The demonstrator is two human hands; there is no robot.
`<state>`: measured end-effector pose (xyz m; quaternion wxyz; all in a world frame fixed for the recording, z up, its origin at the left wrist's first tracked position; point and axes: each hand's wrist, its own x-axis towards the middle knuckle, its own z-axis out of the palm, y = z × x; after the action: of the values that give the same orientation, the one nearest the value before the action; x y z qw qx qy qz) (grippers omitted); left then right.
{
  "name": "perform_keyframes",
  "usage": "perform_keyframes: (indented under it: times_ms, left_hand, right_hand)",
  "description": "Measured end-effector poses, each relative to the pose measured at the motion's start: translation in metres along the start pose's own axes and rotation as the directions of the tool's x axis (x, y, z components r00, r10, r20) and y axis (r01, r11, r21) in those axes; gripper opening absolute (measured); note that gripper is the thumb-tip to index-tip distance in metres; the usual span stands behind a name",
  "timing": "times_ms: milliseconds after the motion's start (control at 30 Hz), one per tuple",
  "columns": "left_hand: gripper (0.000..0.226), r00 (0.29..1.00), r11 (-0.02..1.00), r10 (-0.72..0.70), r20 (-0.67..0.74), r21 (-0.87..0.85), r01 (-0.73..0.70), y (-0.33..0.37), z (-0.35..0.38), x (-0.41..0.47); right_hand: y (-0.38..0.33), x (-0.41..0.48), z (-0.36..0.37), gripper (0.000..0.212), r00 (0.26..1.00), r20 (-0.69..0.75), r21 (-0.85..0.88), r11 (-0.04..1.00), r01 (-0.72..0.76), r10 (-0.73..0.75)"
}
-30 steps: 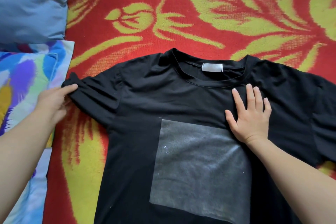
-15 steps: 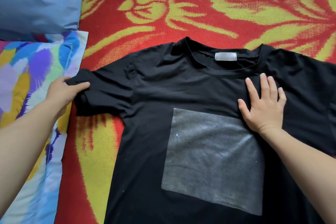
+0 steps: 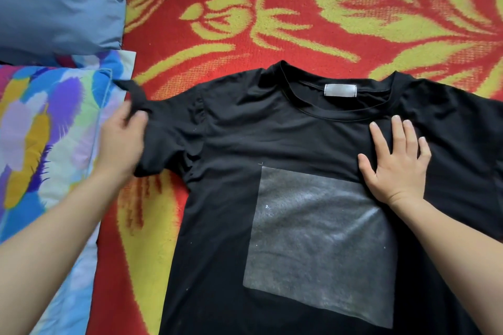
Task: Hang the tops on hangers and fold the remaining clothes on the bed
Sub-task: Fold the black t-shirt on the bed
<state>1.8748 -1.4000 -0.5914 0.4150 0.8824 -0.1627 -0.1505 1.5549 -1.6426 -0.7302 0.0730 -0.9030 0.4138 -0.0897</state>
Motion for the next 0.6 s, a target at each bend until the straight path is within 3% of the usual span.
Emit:
perform_keyframes:
  times_ms: [67,133,200,300,367,433,600]
  left_hand:
    - [0.054,0.937,0.999,0.043,0.346,-0.045,-0.029,0.021,0.026,-0.028]
    - [0.070,0.849,0.995,-0.076,0.523,-0.014,0.098,0.028,0.050,-0.047]
    - [0.068,0.904,0.997,-0.078,0.421,0.059,0.059,0.020,0.065,-0.053]
    - [0.065,0.967,0.902,-0.006,0.255,0.418,-0.105,-0.002,0.073,-0.048]
    - [0.071,0.946,0.763,-0.052,0.319,0.624,-0.169,-0.015,0.077,-0.055]
    - [0.072,0.893,0.659,-0.120,0.434,0.707,-0.255,-0.026,0.082,-0.064]
    - [0.069,0.851,0.534,-0.230,0.472,0.793,-0.295,-0.036,0.095,-0.066]
  right_hand:
    - [0.001,0.000,-0.001,0.059,1.000,0.012,-0.002,1.000,0.001,-0.001]
    - [0.001,0.001,-0.001,0.059,1.000,0.013,0.004,1.000,0.000,0.000]
    - [0.001,0.000,-0.001,0.059,1.000,0.016,0.004,1.000,0.006,-0.006]
    - [0.002,0.000,0.000,0.059,1.000,0.013,-0.007,1.000,0.013,-0.013]
    - [0.002,0.000,0.000,0.059,1.000,0.017,0.000,1.000,0.013,-0.013]
    - [0.002,0.000,-0.002,0.059,1.000,0.031,0.002,1.000,0.006,-0.006]
    - [0.000,0.002,-0.003,0.061,0.997,0.072,-0.005,1.000,-0.003,0.003]
